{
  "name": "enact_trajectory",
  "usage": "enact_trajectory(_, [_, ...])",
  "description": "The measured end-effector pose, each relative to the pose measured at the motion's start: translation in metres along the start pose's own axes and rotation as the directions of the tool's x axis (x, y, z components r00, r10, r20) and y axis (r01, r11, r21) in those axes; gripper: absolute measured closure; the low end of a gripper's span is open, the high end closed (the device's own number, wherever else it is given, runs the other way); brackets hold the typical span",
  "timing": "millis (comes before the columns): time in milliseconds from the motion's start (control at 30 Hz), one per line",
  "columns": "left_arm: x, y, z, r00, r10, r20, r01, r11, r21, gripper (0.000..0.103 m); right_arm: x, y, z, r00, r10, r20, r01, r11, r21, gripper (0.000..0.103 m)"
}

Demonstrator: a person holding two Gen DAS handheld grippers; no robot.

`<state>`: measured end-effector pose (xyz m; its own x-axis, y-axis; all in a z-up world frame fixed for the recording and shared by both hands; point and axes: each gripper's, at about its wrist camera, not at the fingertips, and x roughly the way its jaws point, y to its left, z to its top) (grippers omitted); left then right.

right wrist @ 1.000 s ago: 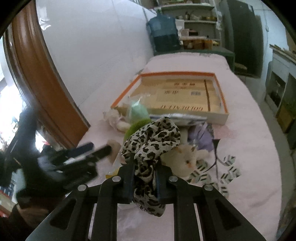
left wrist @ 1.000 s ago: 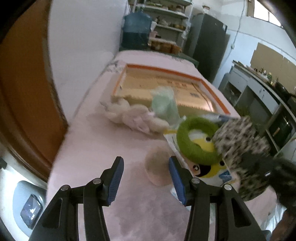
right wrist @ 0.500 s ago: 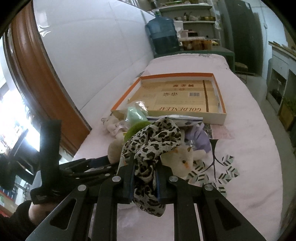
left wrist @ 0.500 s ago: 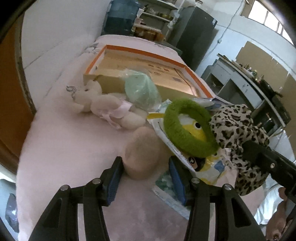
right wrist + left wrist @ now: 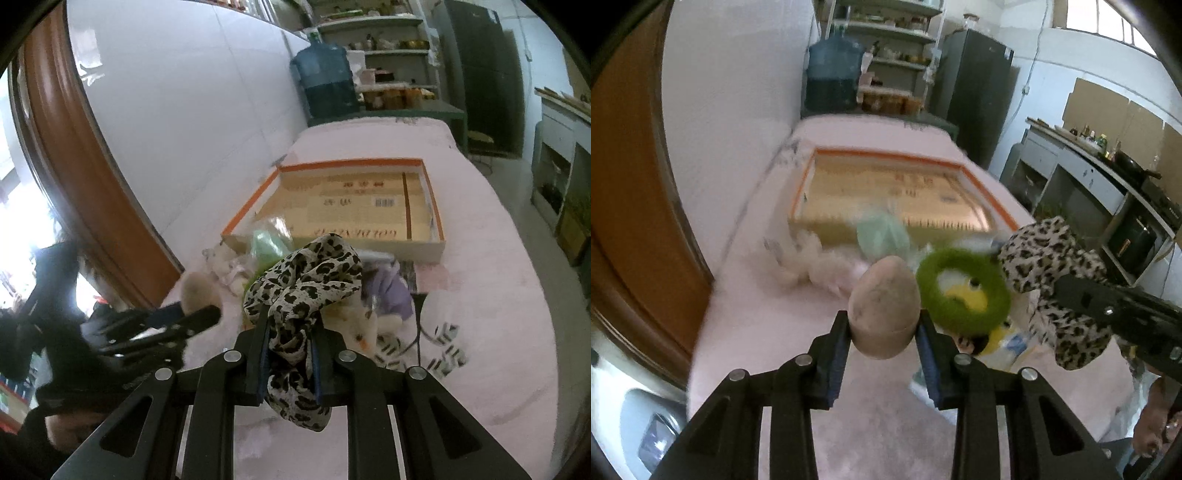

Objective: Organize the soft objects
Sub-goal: 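Carry the scrunchie in the right gripper and sponge in the left into the tray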

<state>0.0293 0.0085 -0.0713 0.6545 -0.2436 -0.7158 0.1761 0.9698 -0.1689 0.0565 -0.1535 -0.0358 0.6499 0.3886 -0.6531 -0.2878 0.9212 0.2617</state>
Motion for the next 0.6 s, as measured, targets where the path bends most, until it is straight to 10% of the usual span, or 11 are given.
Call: enact_trajectory(600, [-0.024, -0.016, 0.123, 0.987, 0.003, 0.158, -0.008, 1.000, 0.030, 0.067, 0.002, -0.034, 0.094, 0.997, 0.020, 0.077, -0.020, 1.000, -0.005, 0.084])
